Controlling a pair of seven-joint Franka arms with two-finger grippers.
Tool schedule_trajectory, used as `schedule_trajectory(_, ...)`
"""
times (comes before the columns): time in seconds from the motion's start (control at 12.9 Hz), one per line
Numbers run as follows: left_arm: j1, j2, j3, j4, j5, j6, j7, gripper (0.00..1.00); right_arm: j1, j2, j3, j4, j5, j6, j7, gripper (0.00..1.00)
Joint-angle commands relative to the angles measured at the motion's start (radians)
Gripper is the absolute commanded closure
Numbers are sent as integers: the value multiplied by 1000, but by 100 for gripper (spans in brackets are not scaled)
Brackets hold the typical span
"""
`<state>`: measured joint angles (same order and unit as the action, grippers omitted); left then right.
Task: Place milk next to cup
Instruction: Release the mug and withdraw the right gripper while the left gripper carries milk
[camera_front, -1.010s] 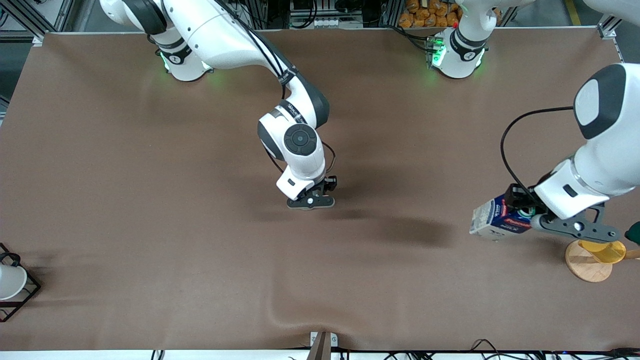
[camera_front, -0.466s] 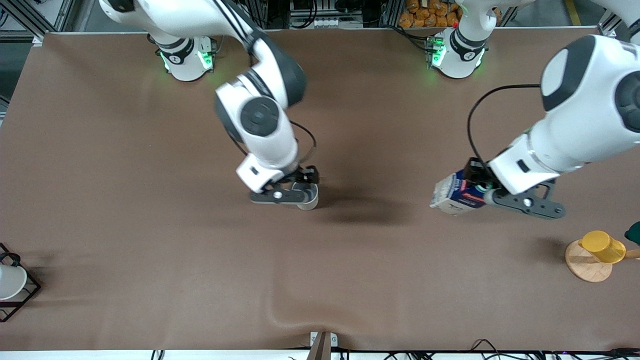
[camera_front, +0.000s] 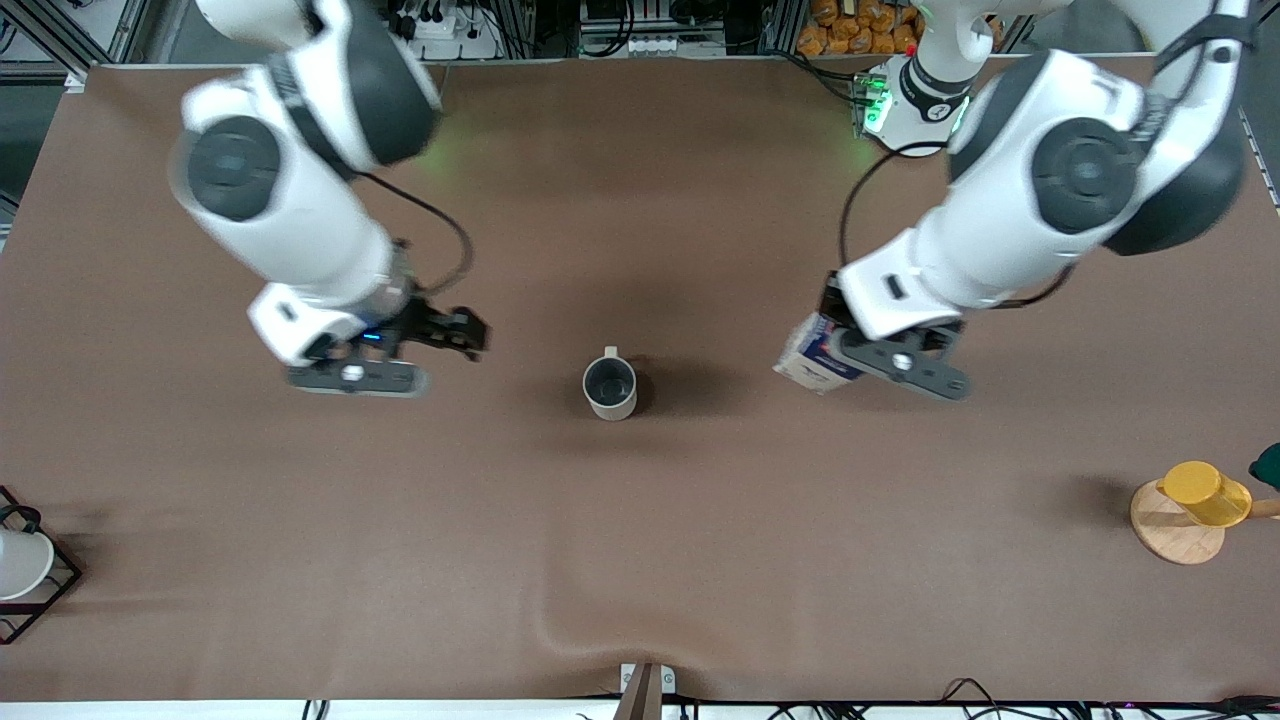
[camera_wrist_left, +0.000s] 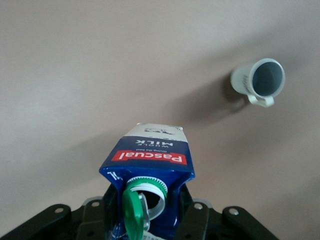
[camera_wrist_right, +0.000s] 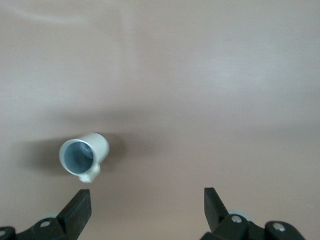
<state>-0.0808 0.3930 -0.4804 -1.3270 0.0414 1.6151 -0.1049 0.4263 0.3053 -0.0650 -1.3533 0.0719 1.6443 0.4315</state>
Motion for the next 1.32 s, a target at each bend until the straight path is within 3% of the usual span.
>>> schedule_trajectory(0.0, -89, 46, 0, -15, 64, 6, -9, 59, -99, -159, 13, -142, -7, -23, -40, 0)
schedule_trajectory(0.23, -152, 78, 0, -34, 109, 66, -13, 60, -202, -259, 10, -159, -12, -76, -46, 0)
schedule_trajectory(0.39, -180, 113, 0, -34, 114, 118, -6, 59, -237, -294, 10, -147, -75, -101, -159, 0)
schedule_trajectory(0.7, -246, 184, 0, -31, 209, 213, 1, 60, -282, -295, -15, -89, -89, -225, -295, 0)
schedule_trajectory(1.24, -312, 230, -1, -35, 253, 307, 45, 60, -375, -302, -19, -84, -52, -290, -345, 0)
